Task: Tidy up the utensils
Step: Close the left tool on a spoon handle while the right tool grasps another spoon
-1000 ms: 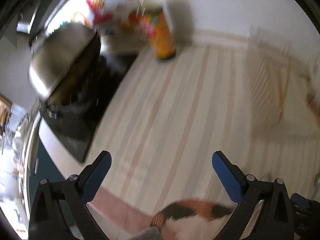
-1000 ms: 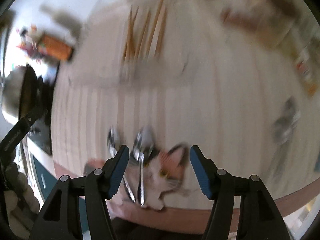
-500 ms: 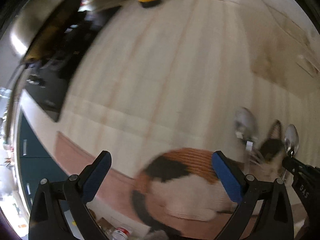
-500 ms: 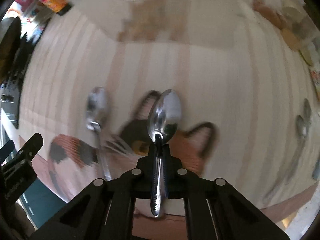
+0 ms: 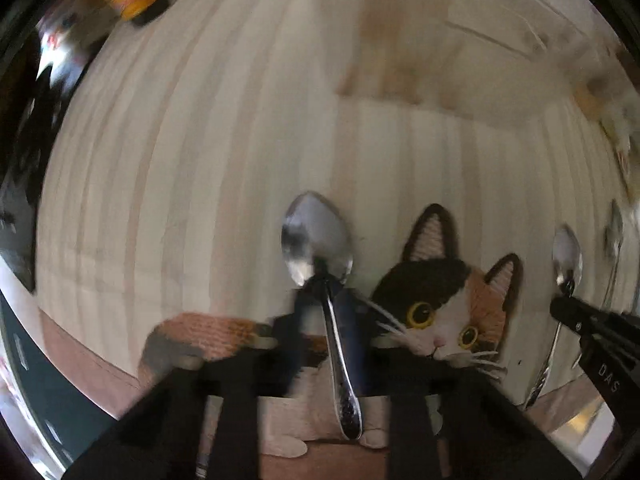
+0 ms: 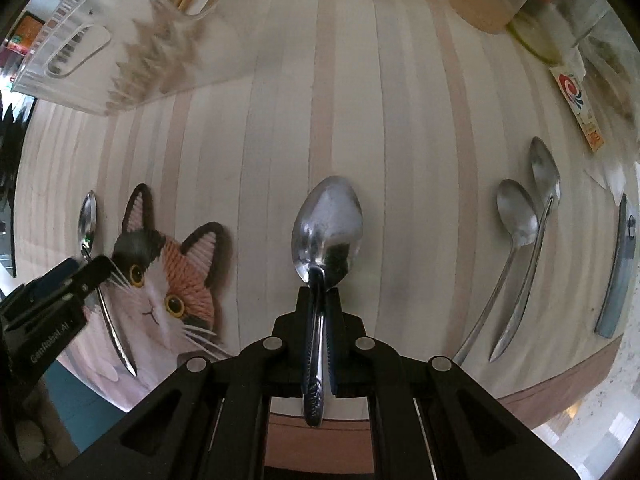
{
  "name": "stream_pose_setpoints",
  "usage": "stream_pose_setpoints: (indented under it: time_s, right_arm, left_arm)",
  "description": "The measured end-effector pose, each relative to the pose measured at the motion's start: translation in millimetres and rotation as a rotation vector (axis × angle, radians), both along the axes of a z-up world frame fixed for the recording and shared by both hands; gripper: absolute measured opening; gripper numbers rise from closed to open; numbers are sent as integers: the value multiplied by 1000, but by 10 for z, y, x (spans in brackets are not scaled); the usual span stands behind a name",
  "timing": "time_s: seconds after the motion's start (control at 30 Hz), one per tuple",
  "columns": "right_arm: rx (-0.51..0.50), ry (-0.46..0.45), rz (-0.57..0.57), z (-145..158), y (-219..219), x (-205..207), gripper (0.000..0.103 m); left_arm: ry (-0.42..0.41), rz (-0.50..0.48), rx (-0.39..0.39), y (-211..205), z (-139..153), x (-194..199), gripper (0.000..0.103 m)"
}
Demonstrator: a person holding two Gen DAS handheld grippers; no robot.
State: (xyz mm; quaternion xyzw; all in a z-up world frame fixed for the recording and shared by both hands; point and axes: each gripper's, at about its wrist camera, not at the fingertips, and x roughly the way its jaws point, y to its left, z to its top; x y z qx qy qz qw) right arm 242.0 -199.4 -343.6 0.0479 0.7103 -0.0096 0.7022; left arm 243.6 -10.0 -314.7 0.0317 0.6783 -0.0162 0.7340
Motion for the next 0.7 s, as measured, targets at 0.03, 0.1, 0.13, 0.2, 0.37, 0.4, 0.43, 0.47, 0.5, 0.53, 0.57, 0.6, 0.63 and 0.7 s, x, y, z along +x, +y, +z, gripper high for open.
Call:
stream_pose_setpoints:
  time_s: [0.03, 0.1, 0.13, 0.2, 0.37, 0.4, 0.43, 0.47, 0.5, 0.53, 0.57, 0.6, 0.63, 0.7]
  right_arm:
    - [-5, -1, 2, 12, 80, 2, 7]
    - [-7, -3, 5, -6, 103, -6, 7]
    - [-4, -4, 9, -11, 123, -16, 7]
    - [28, 8, 18, 19, 271, -83, 7]
    - [31, -3, 43, 9, 366, -152, 7]
    - [34, -1, 38, 15, 380, -165, 7]
    - [38, -2, 32, 8, 381, -166, 7]
    - [42, -5, 28, 39, 383, -167, 7]
    - [47, -7, 22, 55, 368, -163, 6]
    - [52, -10, 19, 119, 268, -180, 6]
    - [57, -12, 12, 123, 235, -177, 6]
    - [63, -12, 5, 121, 215, -168, 6]
    - [63, -13, 5, 119, 201, -152, 6]
    - [59, -10, 6, 136, 139, -139, 6]
  left_arm:
    - [-3, -18, 12, -55, 13, -1, 5]
    - [-7, -49, 18, -146, 37, -19, 4]
    - [-7, -61, 19, -185, 48, -36, 4]
    - [-12, -82, 27, -243, 65, -74, 4]
    - [-15, -87, 30, -327, 86, -166, 4]
    - [-13, -89, 29, -343, 96, -173, 4]
    - [-13, -90, 28, -328, 68, -193, 4]
    - [-12, -87, 26, -335, 71, -214, 4]
    - [-12, -85, 24, -354, 62, -203, 4]
    - [-11, -87, 23, -359, 55, -178, 4]
    - [-9, -87, 21, -336, 41, -157, 4]
    - [-8, -87, 19, -270, 26, -100, 4]
    - [-5, -88, 18, -278, 32, -100, 4]
    - [-4, -88, 17, -168, -17, -34, 4]
